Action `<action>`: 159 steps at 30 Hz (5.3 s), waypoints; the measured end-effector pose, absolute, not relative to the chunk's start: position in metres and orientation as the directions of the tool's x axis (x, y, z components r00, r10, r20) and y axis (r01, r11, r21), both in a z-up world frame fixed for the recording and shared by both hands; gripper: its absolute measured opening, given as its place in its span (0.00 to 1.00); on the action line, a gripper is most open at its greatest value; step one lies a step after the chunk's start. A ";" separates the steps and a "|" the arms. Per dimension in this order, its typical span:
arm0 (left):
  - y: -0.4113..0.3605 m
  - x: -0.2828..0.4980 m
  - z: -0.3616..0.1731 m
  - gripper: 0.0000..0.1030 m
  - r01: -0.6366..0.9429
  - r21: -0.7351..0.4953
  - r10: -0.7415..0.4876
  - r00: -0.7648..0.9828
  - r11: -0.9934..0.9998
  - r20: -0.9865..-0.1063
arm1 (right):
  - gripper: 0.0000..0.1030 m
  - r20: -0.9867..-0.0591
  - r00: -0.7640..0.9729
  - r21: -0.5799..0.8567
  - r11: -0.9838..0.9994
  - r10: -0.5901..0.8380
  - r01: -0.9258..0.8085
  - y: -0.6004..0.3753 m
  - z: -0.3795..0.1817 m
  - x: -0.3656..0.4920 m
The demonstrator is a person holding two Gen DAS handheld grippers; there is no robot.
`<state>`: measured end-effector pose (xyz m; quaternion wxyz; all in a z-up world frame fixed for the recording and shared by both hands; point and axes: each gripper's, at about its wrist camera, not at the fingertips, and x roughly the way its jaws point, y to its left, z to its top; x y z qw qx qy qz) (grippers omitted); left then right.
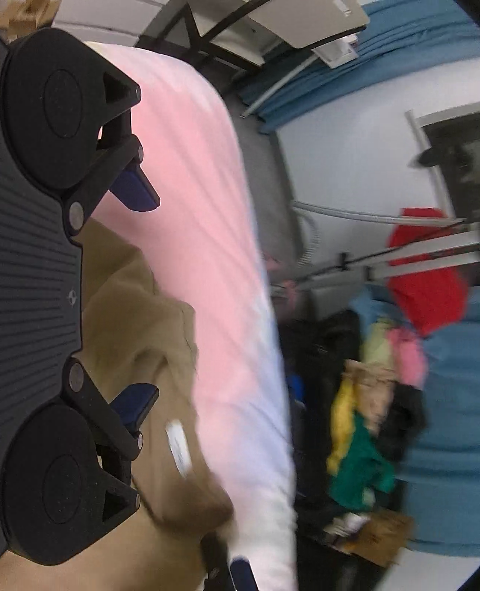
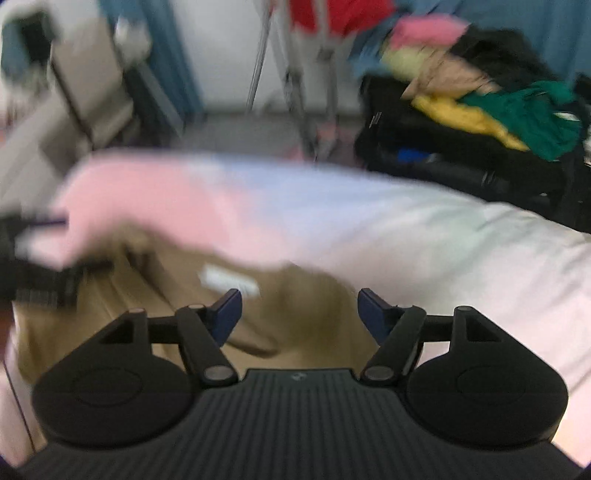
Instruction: Fold clothes
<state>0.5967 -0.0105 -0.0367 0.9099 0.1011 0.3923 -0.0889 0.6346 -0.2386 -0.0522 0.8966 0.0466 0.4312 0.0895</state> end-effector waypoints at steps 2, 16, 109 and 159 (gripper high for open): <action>-0.005 0.565 -0.023 0.98 0.232 0.101 -0.105 0.730 0.968 -0.675 | 0.69 -0.697 0.699 0.177 0.983 0.162 -0.052 -0.243 -0.043 0.606; 0.023 0.219 0.014 0.98 0.111 0.095 -0.061 0.907 0.989 -0.416 | 0.69 -0.443 0.896 0.255 0.963 0.035 0.088 -0.231 -0.021 0.295; 0.183 0.067 -0.027 0.06 -0.127 -0.132 -0.085 0.322 0.983 -0.943 | 0.94 -0.392 0.911 0.135 0.972 -0.124 0.190 -0.239 -0.087 0.188; 0.005 0.136 -0.077 1.00 -0.080 -0.025 0.043 0.746 0.997 -0.664 | 0.78 -0.360 0.926 0.587 0.799 0.116 0.129 -0.333 -0.136 0.291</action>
